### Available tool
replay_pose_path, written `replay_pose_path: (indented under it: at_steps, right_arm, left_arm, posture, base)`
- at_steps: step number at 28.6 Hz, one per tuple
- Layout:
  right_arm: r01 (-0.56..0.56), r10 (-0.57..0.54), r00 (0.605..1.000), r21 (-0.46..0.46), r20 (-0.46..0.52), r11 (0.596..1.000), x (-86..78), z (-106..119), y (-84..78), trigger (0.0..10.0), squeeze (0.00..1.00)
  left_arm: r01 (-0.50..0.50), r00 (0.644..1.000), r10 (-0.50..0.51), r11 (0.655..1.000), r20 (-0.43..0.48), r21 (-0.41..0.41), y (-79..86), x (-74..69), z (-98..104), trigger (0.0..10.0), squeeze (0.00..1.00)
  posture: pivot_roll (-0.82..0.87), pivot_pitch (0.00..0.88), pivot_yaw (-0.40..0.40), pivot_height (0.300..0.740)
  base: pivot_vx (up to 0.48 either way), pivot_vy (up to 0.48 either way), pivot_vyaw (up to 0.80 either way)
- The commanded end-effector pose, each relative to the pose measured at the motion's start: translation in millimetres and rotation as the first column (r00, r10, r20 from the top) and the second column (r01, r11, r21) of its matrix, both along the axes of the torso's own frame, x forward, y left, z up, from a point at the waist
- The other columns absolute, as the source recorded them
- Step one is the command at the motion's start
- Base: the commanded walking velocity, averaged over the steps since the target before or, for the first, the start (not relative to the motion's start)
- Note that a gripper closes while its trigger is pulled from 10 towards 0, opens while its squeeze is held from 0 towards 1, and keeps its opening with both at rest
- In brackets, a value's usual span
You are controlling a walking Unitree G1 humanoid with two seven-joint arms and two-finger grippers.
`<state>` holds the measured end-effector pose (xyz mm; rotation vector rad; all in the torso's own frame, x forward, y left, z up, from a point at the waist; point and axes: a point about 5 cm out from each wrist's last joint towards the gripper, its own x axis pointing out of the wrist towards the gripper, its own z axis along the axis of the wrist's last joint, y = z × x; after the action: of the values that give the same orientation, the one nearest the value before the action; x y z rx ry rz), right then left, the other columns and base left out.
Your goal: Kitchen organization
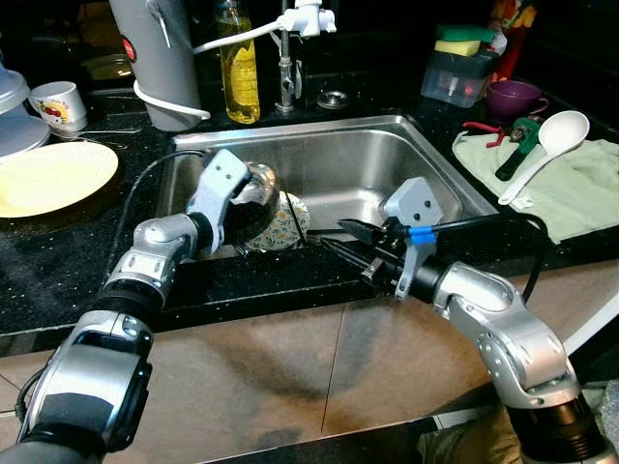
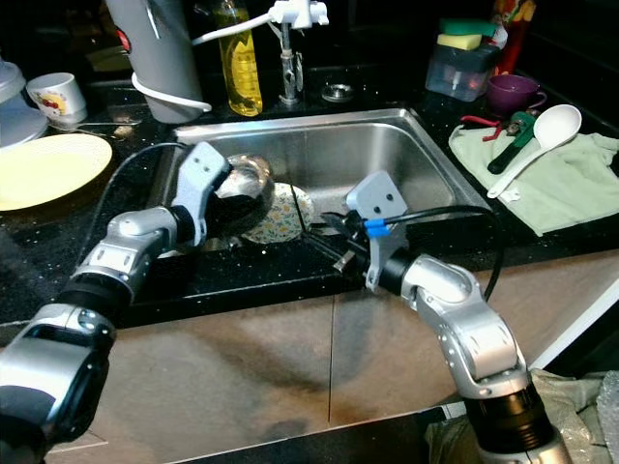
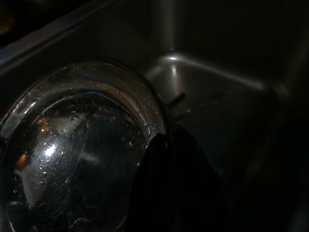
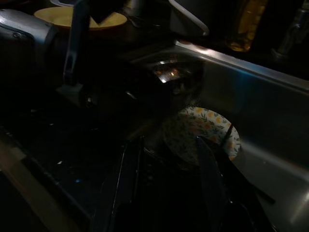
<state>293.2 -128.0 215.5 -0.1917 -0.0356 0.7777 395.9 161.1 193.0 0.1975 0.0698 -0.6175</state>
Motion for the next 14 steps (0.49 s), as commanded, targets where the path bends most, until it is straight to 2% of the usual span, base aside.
replay_pose_path:
  at_steps: [1,7,9,14]
  right_arm:
    - [0.022,-0.022,1.0,-0.003,0.007,1.0,-1.2,6,-0.6,10.0,0.0]
    - [0.034,-0.034,0.999,0.005,-0.003,0.999,-6.9,9,-1.2,10.0,0.0]
    - [0.044,-0.044,0.999,0.004,-0.018,0.999,-13.7,9,-2.6,10.0,0.0]
    - [0.054,-0.054,0.998,-0.001,-0.043,0.999,-19.4,7,-3.7,10.0,0.0]
  left_arm:
    - [-0.083,0.996,0.087,0.992,0.032,-0.096,10.3,8.4,22,10.0,0.0]
    - [-0.124,0.99,0.131,0.984,0.044,-0.129,16.0,13.6,37,10.0,0.0]
    - [-0.116,0.991,0.124,0.984,0.053,-0.137,13.8,16.1,46,10.0,0.0]
    - [-0.094,0.994,0.1,0.985,0.038,-0.145,10.7,17.7,51,10.0,0.0]
  posture:
    - [0.0,0.084,-0.015,0.74]
    - [-0.02,0.129,-0.017,0.74]
    - [-0.04,0.16,-0.016,0.74]
    - [-0.05,0.202,-0.017,0.74]
  base:
    - [0.0,0.0,0.0]
    - [0.0,0.0,0.0]
    - [0.0,0.0,0.0]
    - [0.0,0.0,0.0]
